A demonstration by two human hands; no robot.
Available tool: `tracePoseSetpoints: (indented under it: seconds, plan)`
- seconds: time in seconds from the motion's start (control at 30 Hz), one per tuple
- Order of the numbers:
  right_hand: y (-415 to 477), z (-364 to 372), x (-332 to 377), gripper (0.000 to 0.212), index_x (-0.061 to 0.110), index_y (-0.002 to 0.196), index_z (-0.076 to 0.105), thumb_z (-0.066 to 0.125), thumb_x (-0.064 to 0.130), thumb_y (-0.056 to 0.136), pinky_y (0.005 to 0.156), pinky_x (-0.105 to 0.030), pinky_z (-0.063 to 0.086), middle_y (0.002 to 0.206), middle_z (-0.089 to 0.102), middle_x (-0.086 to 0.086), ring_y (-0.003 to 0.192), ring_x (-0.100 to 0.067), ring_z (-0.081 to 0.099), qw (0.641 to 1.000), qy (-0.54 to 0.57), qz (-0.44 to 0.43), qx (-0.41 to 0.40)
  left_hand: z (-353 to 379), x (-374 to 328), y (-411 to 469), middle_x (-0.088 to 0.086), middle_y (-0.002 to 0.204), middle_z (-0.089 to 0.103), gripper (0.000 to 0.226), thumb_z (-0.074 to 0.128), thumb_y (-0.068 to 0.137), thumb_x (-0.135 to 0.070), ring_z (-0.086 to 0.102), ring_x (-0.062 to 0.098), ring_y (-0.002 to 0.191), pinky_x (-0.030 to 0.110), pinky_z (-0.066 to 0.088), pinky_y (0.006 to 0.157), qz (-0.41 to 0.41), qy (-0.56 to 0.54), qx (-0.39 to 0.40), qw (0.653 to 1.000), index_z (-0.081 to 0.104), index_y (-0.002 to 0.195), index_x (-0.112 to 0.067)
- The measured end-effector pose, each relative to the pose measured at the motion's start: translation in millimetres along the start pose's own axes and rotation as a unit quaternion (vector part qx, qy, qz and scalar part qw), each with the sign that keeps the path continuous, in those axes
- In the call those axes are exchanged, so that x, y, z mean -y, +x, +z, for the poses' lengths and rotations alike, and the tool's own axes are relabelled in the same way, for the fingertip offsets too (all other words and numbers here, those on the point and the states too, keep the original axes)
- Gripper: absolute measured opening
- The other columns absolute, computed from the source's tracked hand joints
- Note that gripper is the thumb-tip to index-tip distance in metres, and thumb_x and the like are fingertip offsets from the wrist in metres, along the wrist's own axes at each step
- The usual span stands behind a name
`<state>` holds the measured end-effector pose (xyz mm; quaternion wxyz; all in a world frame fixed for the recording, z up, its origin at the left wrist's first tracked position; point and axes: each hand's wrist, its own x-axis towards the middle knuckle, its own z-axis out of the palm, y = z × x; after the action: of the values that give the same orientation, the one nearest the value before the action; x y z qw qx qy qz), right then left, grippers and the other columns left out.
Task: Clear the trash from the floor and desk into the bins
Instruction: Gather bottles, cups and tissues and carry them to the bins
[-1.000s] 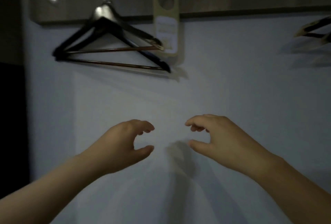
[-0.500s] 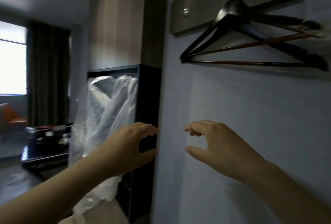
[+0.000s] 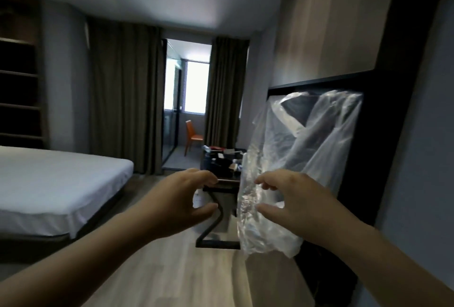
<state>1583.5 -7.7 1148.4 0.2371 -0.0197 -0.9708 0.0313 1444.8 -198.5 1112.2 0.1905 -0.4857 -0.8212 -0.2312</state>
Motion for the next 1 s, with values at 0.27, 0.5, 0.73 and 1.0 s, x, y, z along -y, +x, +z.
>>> tracePoseSetpoints:
  seconds: [0.27, 0.5, 0.73, 1.0]
  plan:
    - [133, 79, 86, 0.045, 0.030, 0.126, 0.056, 0.062, 0.044, 0.084, 0.092, -0.029, 0.047, 0.117, 0.060, 0.010, 0.107, -0.007, 0.055, 0.998, 0.019, -0.064, 0.016, -44, 156, -13, -0.017, 0.117, 0.057, 0.048, 0.064, 0.081, -0.049, 0.052, -0.003, 0.099, 0.010, 0.043, 0.080, -0.052, 0.034, -0.020, 0.998, 0.052, 0.126, -0.035]
    - [222, 141, 119, 0.046, 0.030, 0.129, 0.054, 0.063, 0.043, 0.086, 0.095, -0.026, 0.045, 0.121, 0.058, 0.011, 0.111, -0.006, 0.053, 0.998, 0.022, -0.041, 0.043, -51, 272, -2, -0.015, 0.120, 0.057, 0.050, 0.063, 0.082, -0.048, 0.051, -0.003, 0.098, 0.011, 0.042, 0.082, -0.070, 0.029, -0.002, 0.997, 0.053, 0.127, -0.032]
    - [299, 200, 124, 0.040, 0.030, 0.121, 0.057, 0.064, 0.043, 0.084, 0.087, -0.028, 0.047, 0.107, 0.060, 0.011, 0.100, -0.008, 0.055, 0.997, 0.014, -0.023, 0.071, -22, 366, 25, -0.014, 0.122, 0.059, 0.050, 0.063, 0.080, -0.048, 0.055, 0.000, 0.104, 0.017, 0.045, 0.088, -0.082, 0.006, 0.009, 0.997, 0.054, 0.126, -0.031]
    - [418, 293, 108, 0.044, 0.030, 0.126, 0.056, 0.065, 0.042, 0.084, 0.091, -0.023, 0.046, 0.116, 0.059, 0.013, 0.106, -0.004, 0.054, 0.997, 0.050, -0.022, 0.063, 11, 486, 93, -0.014, 0.127, 0.055, 0.049, 0.061, 0.084, -0.047, 0.052, 0.002, 0.112, 0.016, 0.042, 0.093, -0.087, 0.045, 0.044, 0.994, 0.051, 0.130, -0.031]
